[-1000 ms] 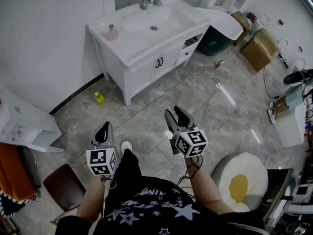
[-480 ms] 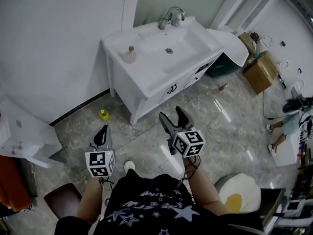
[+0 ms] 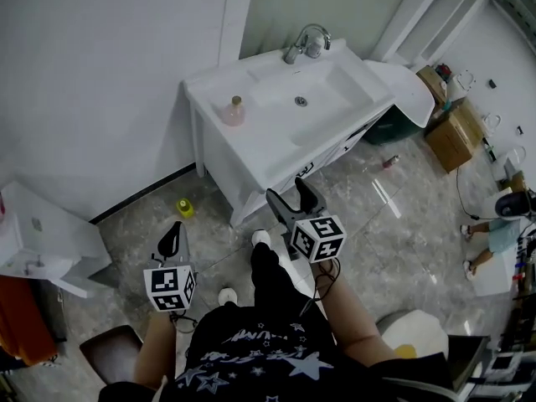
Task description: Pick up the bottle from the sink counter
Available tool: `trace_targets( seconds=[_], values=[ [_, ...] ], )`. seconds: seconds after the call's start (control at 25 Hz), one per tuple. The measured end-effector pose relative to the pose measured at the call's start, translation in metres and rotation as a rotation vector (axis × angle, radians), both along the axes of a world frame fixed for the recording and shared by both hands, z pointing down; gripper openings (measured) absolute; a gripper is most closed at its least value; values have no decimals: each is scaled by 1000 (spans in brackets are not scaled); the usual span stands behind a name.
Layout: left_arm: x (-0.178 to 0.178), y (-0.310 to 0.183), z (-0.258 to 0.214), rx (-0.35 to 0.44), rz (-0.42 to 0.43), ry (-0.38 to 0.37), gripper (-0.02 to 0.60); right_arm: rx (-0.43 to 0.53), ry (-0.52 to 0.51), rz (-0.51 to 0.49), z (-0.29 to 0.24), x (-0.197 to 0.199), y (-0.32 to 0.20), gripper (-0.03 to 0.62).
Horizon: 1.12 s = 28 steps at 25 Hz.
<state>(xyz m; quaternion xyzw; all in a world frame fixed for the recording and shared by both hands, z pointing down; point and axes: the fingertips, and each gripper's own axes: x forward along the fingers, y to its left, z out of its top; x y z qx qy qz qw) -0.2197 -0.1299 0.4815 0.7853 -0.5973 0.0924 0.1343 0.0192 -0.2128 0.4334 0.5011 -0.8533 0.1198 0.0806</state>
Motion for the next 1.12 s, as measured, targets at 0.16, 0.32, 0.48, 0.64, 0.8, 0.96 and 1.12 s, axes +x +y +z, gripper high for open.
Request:
trace_targets(
  seconds=[0.16, 0.32, 0.48, 0.64, 0.8, 0.96, 1.12],
  values=[
    [-7, -27, -3, 5, -48, -20, 21, 7, -14, -42, 3, -11, -47, 325],
    [-13, -61, -4, 5, -108, -46, 21, 2, -19, -106, 12, -25, -101, 325],
    [-15, -99, 0, -21, -175, -72, 21, -10, -17, -174, 21, -40, -163, 325],
    [-11, -136, 2, -49, -224, -92, 21, -45, -14, -232, 33, -52, -219, 316],
    [-13, -166, 2, -65, -274, -103, 21, -80, 2, -290, 49, -68, -256, 303],
    [-13, -185, 2, -90, -320, -114, 21, -101, 35, -326, 67, -82, -287, 295],
    [-17, -194, 8, -122, -366, -119, 21, -110, 75, -359, 83, -98, -310, 281]
  ],
)
